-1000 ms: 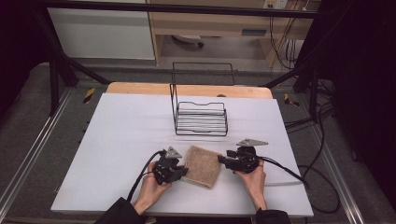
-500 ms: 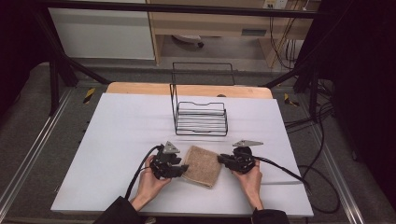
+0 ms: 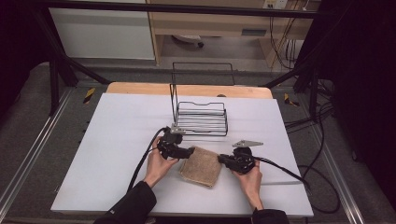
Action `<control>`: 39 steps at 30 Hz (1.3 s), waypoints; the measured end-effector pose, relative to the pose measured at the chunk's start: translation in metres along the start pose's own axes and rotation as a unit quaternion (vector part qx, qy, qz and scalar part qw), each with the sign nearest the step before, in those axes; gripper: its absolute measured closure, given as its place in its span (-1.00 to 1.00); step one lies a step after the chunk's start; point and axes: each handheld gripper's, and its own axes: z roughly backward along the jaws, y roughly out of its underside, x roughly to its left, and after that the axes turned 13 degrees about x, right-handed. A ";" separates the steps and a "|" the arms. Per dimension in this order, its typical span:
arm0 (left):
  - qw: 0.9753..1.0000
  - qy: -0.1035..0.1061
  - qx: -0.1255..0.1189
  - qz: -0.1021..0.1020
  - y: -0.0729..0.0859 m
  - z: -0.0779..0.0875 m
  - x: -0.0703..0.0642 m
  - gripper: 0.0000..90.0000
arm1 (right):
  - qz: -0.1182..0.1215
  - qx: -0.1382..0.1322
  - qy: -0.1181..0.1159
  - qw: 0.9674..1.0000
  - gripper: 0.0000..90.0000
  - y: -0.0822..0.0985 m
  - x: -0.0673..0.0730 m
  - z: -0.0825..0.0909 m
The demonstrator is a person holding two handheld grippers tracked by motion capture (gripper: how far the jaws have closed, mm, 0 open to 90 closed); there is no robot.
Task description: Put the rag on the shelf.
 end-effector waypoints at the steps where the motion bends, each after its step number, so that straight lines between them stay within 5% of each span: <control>1: 1.000 0.003 0.000 0.003 -0.001 -0.004 0.001 -0.12 | 0.003 -0.001 0.002 1.000 0.79 0.000 0.000 0.000; 12: 0.999 0.031 0.023 0.007 -0.005 -0.030 0.006 0.37 | 0.004 0.001 0.002 1.000 0.75 0.000 -0.001 -0.001; 21: 0.999 0.043 0.025 -0.001 -0.004 -0.033 0.001 0.58 | -0.003 0.002 0.003 1.000 0.69 0.000 -0.001 0.000; 27: 0.997 0.063 0.036 0.014 -0.005 -0.033 0.004 0.78 | -0.006 -0.010 0.002 1.000 0.48 -0.002 0.000 0.007; 39: 0.998 0.047 0.037 -0.006 -0.006 -0.033 -0.001 0.82 | -0.026 -0.001 0.009 1.000 0.51 -0.002 0.000 0.001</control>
